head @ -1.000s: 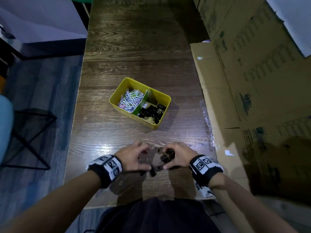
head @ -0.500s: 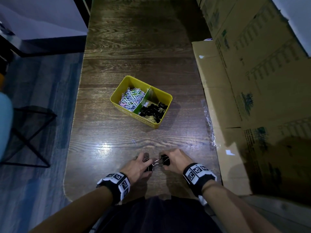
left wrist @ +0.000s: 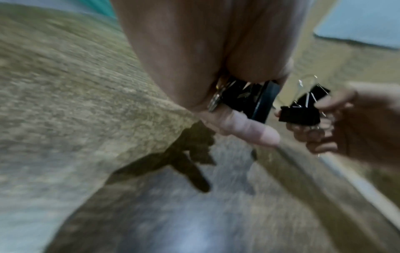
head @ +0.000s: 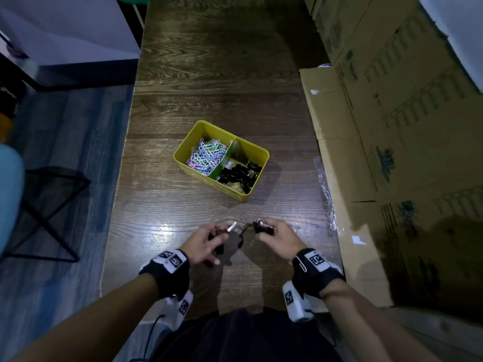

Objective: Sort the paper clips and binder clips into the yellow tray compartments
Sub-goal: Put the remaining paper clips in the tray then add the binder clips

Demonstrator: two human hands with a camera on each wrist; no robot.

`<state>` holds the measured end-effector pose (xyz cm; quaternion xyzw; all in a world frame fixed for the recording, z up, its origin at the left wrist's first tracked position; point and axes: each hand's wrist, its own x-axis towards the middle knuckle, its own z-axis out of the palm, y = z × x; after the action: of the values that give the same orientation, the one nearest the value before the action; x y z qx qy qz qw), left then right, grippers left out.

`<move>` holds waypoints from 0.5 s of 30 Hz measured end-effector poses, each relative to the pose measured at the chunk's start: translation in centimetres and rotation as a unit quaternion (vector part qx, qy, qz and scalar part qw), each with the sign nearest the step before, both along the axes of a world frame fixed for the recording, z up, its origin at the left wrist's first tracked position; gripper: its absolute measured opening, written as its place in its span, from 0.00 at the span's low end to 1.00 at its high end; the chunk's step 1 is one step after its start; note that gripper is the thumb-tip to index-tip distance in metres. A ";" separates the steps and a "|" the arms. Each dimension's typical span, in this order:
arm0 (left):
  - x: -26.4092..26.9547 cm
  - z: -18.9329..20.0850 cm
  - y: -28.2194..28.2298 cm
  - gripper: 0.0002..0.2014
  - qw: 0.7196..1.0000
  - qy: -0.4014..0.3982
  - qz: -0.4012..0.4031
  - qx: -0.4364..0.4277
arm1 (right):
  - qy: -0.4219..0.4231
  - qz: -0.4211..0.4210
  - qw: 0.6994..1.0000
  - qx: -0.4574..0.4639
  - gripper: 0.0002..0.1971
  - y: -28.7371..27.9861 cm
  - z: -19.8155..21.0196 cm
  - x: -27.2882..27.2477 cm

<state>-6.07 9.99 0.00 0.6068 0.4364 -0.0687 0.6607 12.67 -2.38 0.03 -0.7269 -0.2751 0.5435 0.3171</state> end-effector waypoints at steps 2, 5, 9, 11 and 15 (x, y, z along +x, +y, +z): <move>0.7 1.7 1.0 0.05 0.996 -0.041 0.067 -0.036 | 0.046 -0.073 0.995 0.053 0.14 0.9 1.5 0.6; 2.6 4.7 2.9 0.08 0.981 -0.096 0.135 -0.099 | 0.055 -0.097 0.986 0.124 0.17 2.6 4.6 2.0; 6.2 8.5 5.9 0.10 0.965 -0.162 0.162 -0.129 | -0.006 -0.107 0.979 0.174 0.20 6.6 7.3 3.8; 8.2 9.5 7.0 0.11 0.964 -0.164 0.167 -0.125 | -0.054 -0.120 0.977 0.169 0.21 8.7 7.7 4.1; 11.6 9.4 8.2 0.12 0.976 -0.112 0.167 -0.079 | -0.174 -0.100 0.975 0.093 0.24 11.7 8.4 4.5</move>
<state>5.55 18.22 9.43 0.4750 0.4483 0.0767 0.7533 17.17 9.36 8.44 -0.8017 -0.3009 0.3463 0.3833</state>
